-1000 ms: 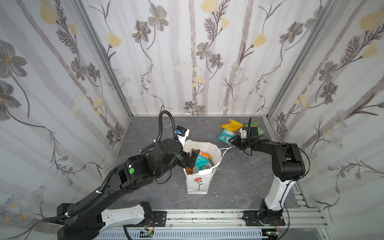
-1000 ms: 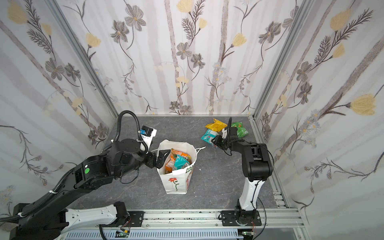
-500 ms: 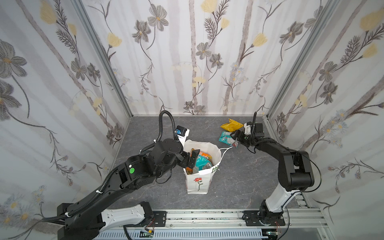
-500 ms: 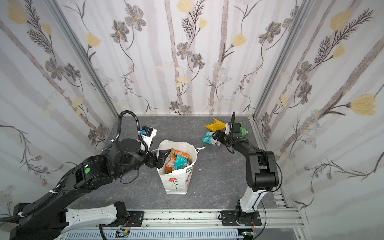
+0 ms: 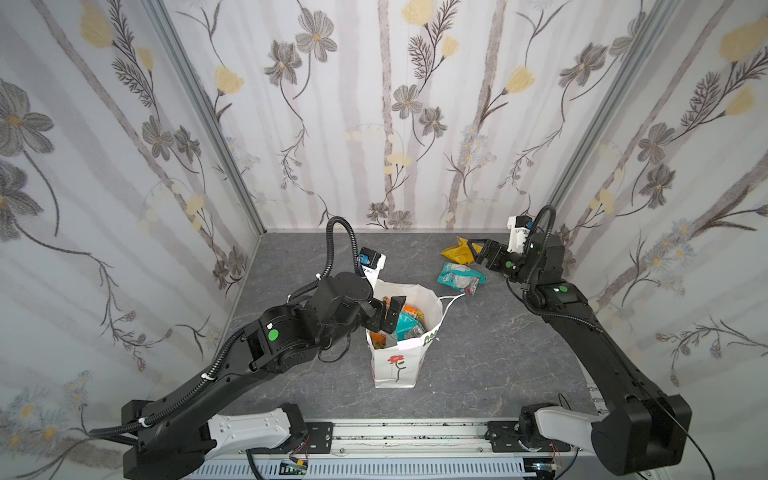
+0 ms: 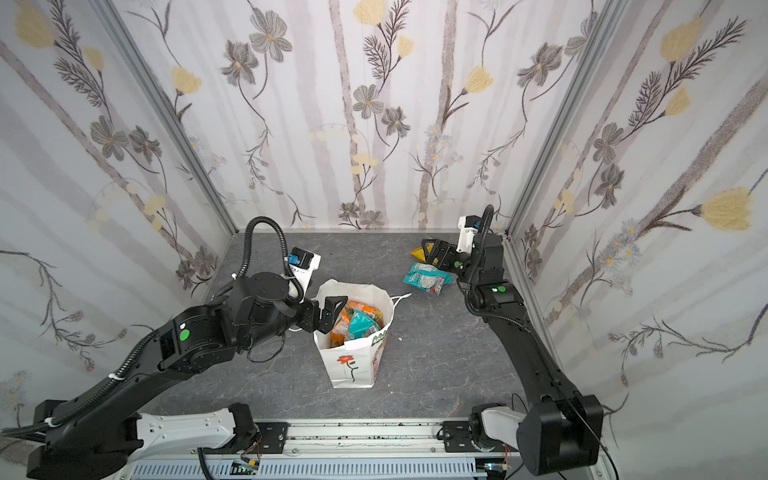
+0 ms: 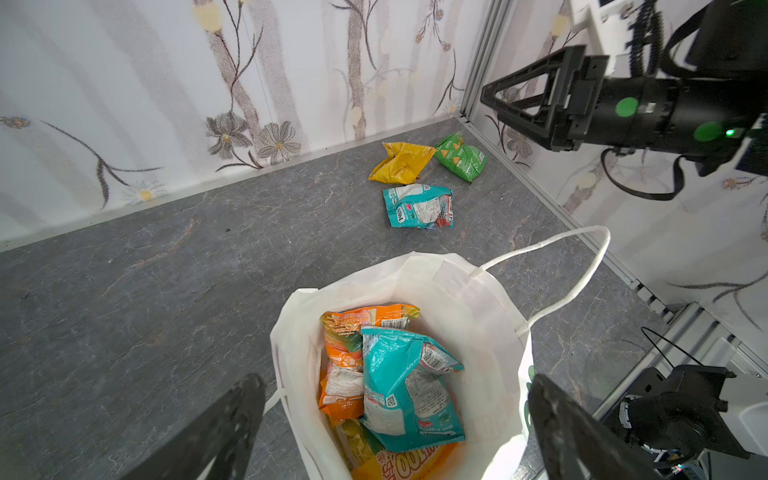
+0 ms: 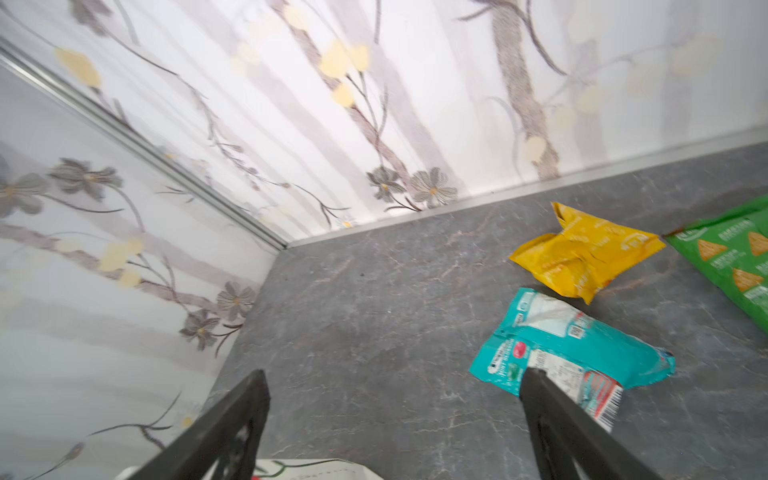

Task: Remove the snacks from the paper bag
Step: 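Swing the right gripper back to the bag while the left gripper lowers toward it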

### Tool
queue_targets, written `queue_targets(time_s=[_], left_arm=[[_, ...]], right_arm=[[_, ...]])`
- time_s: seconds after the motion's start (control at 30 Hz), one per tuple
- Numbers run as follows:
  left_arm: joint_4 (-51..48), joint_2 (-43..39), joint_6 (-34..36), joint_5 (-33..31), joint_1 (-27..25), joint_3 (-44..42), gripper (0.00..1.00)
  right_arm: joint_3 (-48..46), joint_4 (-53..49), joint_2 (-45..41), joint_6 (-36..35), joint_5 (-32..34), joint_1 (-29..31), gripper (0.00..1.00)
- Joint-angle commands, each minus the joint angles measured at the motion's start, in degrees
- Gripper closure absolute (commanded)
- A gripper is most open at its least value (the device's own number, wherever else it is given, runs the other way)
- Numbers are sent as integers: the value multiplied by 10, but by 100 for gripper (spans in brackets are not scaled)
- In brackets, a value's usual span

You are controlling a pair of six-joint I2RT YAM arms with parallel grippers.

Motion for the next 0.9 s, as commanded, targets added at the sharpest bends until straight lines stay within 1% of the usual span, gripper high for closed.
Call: queue_targets(time_s=[0.0,0.1,0.23,0.43,0.53,0.67,0.87], left_arm=[[20,10,8,3,0,23,0],[23,24,13,11,0,32,0],[24,37,17,16,0,40,0],[26,53,21,23,0,42,0],[22,63,26,25,0,44,0],[9,81,28,24,0,53,0],[-13,116,25,17,1,67,3]], right_arm=[[2,7,-46,7,-3,27,6],[2,18,-87,21,-20,58,3],[2,30,-125,46,-66,83,1],[4,12,-165,48,-116,113,1],[12,-21,-178,34,-130,130,1],[33,-90,-183,3,-144,165,1],[61,-181,-184,-41,-135,224,1]])
